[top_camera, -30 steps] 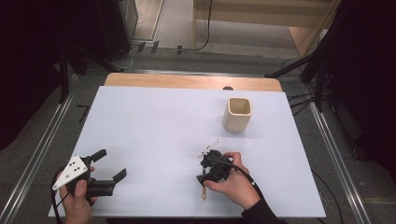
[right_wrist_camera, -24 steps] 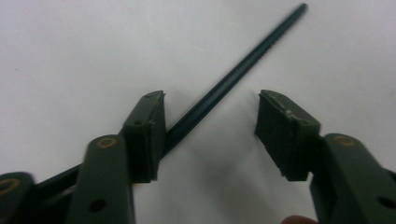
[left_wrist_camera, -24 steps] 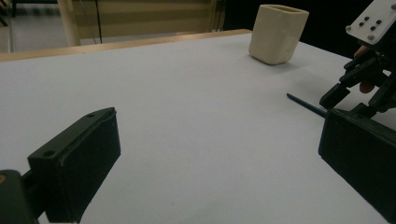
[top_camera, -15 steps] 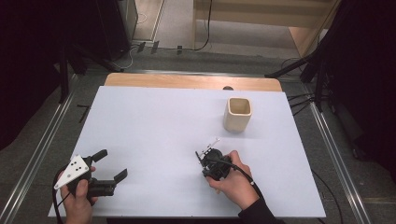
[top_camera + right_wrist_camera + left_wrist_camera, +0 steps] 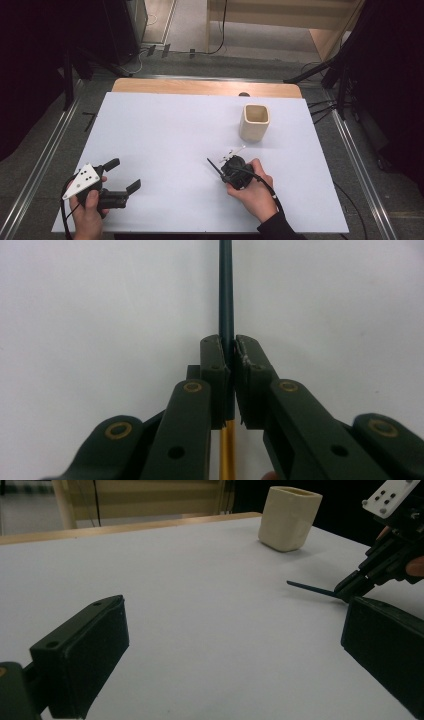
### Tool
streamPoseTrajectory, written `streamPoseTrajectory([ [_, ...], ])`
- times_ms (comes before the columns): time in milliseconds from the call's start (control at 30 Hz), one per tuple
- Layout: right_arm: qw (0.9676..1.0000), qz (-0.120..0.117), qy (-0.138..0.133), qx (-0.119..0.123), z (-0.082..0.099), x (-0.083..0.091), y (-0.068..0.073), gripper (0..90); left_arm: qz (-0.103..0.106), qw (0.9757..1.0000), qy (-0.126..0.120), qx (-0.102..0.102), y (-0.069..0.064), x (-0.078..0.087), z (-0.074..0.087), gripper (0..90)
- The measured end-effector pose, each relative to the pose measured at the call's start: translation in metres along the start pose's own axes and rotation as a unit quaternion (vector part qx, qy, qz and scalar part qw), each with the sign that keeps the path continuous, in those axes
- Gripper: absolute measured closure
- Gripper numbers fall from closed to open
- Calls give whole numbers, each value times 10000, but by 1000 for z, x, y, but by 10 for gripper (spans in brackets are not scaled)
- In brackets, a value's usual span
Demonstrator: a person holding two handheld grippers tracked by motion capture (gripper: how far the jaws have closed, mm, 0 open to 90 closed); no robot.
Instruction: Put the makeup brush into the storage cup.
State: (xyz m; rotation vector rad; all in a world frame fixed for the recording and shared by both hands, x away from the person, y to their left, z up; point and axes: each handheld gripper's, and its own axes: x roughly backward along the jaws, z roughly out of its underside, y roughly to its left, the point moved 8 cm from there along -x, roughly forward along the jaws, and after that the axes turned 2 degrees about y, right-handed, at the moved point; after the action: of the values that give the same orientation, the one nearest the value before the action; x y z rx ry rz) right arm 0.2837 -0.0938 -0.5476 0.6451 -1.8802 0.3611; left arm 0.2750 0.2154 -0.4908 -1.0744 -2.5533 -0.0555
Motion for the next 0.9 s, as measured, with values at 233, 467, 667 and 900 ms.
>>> streamPoseTrajectory([
  [233, 9994, 34, -350, 37, -3, 9, -4, 851, 205, 9998, 54, -60, -17, -17, -12, 0],
  [467, 9984, -39, -561, 0, -6, 15, -7, 851, 386, 9991, 96, -173, -31, -37, -26, 0],
  [667, 9972, -64, -743, 29, -10, 21, -6, 851, 485, 9986, 131, -171, -35, -55, -31, 0],
  [900, 9951, 1, -981, 107, -13, 27, -8, 851, 604, 9979, 91, -218, -38, -66, -42, 0],
])
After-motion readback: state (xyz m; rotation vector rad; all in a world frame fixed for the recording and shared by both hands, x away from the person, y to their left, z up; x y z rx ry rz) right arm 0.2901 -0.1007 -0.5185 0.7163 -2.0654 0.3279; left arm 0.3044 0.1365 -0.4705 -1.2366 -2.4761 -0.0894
